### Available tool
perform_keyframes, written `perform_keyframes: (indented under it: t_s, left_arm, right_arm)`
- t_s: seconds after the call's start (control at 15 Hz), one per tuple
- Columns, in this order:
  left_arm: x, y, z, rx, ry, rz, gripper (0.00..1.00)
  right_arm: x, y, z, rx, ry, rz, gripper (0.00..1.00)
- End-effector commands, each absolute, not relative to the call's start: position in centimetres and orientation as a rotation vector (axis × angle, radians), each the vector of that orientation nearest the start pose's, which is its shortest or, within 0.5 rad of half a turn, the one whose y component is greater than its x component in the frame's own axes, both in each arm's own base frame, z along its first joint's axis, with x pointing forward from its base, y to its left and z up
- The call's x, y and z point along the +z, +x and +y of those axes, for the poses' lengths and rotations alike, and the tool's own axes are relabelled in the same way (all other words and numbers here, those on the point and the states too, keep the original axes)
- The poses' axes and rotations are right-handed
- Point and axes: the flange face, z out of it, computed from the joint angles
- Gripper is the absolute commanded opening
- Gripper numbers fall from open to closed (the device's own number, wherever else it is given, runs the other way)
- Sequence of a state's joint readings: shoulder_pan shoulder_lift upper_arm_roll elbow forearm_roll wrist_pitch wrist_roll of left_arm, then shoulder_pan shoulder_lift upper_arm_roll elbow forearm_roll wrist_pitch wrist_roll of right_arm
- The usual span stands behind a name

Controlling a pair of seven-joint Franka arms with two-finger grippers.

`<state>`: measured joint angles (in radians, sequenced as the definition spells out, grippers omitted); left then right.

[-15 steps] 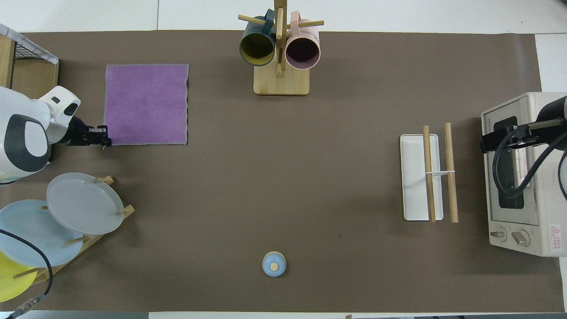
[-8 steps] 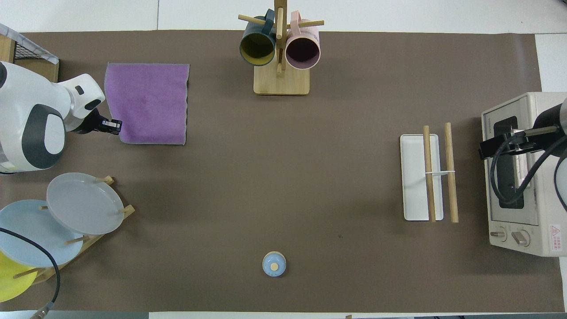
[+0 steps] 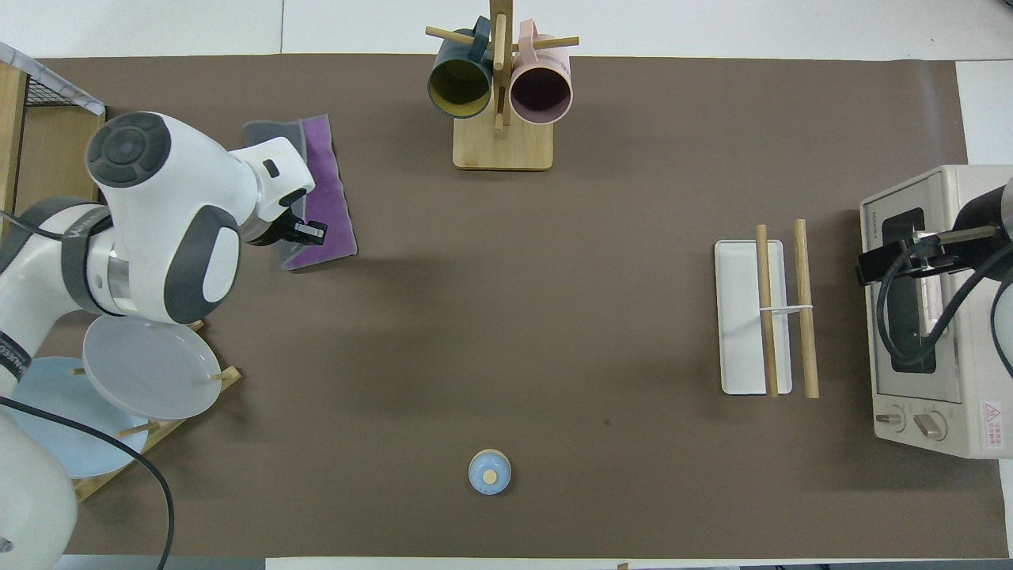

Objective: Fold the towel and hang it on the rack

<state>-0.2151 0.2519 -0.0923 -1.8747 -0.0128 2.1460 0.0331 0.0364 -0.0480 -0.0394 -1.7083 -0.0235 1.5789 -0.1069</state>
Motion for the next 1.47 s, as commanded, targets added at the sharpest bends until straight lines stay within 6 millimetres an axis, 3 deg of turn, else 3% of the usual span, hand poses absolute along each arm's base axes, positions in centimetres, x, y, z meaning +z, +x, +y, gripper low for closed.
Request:
perform_keyframes:
  t_s: [0.0, 0.07, 0.13, 0.2, 0.53, 0.87, 1.0, 1.13, 1.4]
  left_arm:
    - [36.0, 57.1, -20.1, -0.039, -3.107, 0.494, 0.00]
    - [34.9, 56.3, -20.9, -0.074, -3.109, 0.460, 0.00]
    - [34.4, 56.1, -21.2, -0.103, -3.115, 0.443, 0.77]
    - [34.3, 56.1, -20.8, -0.099, -3.115, 0.434, 1.00]
    - [34.6, 56.6, -19.9, -0.089, -3.113, 0.430, 1.00]
    - [34.9, 59.2, -12.7, -0.101, -3.139, 0.333, 1.00]
    - [34.7, 59.9, -10.3, -0.124, -3.276, 0.216, 1.00]
    - [33.2, 60.2, -8.5, -0.121, -3.399, 0.106, 1.00]
    - [30.3, 60.6, -8.5, -0.115, -3.455, 0.006, 0.98]
  right_arm:
    - [58.7, 52.9, -0.8, 0.110, -3.140, -0.192, 1.00]
    - [58.7, 52.9, -0.8, 0.112, -3.140, -0.192, 1.00]
    - [58.7, 52.9, -0.8, 0.112, -3.140, -0.192, 1.00]
    - [58.7, 52.9, -0.7, 0.112, -3.140, -0.194, 1.00]
    - [58.7, 52.9, -0.6, 0.112, -3.140, -0.197, 1.00]
    - [58.6, 52.8, -0.5, 0.115, -3.124, -0.192, 1.00]
    - [58.6, 52.7, -0.6, 0.116, -3.118, -0.189, 1.00]
    - [58.6, 52.7, -0.6, 0.114, -3.118, -0.189, 1.00]
    - [58.6, 52.7, -0.4, 0.116, -3.104, -0.175, 1.00]
